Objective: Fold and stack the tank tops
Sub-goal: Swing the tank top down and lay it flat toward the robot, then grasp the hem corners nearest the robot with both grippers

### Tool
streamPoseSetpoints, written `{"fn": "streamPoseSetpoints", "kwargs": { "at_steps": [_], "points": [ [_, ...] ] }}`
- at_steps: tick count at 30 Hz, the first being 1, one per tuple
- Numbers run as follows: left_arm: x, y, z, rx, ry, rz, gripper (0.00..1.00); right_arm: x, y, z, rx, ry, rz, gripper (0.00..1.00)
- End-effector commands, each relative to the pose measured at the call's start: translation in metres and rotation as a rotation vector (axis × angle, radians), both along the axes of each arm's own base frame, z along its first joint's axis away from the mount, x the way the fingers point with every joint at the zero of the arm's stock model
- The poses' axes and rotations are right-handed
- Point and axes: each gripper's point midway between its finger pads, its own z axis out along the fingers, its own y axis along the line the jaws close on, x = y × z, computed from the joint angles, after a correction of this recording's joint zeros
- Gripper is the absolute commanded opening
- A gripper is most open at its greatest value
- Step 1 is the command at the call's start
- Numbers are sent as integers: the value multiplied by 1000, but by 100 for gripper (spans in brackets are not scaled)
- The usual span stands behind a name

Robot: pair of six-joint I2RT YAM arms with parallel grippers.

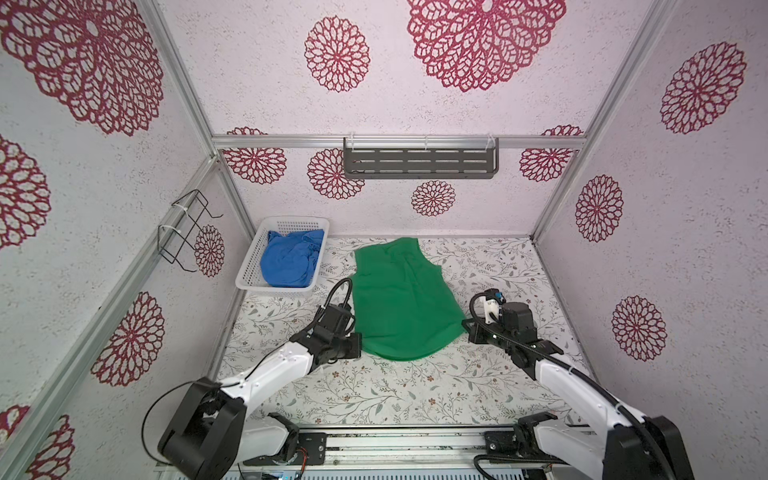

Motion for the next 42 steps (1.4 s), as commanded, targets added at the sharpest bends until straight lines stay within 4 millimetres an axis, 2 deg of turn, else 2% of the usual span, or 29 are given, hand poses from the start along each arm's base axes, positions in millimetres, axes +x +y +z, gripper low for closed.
{"fn": "streamPoseSetpoints", "kwargs": {
  "at_steps": [1,3,9,10,11,13,14,15,17,20,22,23,27,30,32,34,37,42],
  "points": [
    [-23,0,-7,-78,77,144,0,-36,-19,-22,41,230,-188,0],
    [-46,4,-20,-63,138,156,0,-64,-29,-41,26,360,-246,0],
    [-84,17,-39,-5,265,177,0,-114,-46,-78,-3,522,-341,0],
    [-88,19,-40,4,282,182,0,-119,-47,-83,-11,543,-344,3],
    [-93,21,-41,13,299,184,1,-125,-50,-87,-28,561,-350,12],
    [-100,27,-36,38,321,189,34,-125,-56,-82,-53,549,-368,38],
    [-102,30,-27,53,321,187,49,-122,-55,-76,-41,529,-370,48],
    [-103,34,-15,67,311,185,60,-118,-57,-68,-35,506,-382,54],
    [-101,43,10,93,260,184,67,-111,-57,-54,-34,476,-387,61],
    [-89,49,40,120,185,182,64,-100,-62,-37,-113,450,-378,61],
    [-78,35,43,90,180,166,57,-89,-58,-29,-159,432,-361,55],
    [-68,20,43,50,176,152,55,-84,-51,-27,-175,426,-341,51],
    [-48,-28,26,-7,221,99,45,-75,-24,-35,-263,425,-272,39],
    [-41,-46,9,8,239,90,39,-75,-17,-52,-303,437,-264,32],
    [-45,-55,-8,14,275,86,37,-76,-13,-64,-293,447,-269,28],
    [-53,-56,-25,43,313,87,36,-81,-11,-76,-297,462,-275,26],
    [-71,-41,-52,91,367,125,35,-92,-4,-92,-286,487,-270,24],
    [-95,0,-74,156,400,225,35,-112,24,-118,-268,529,-209,24]
  ]
}}
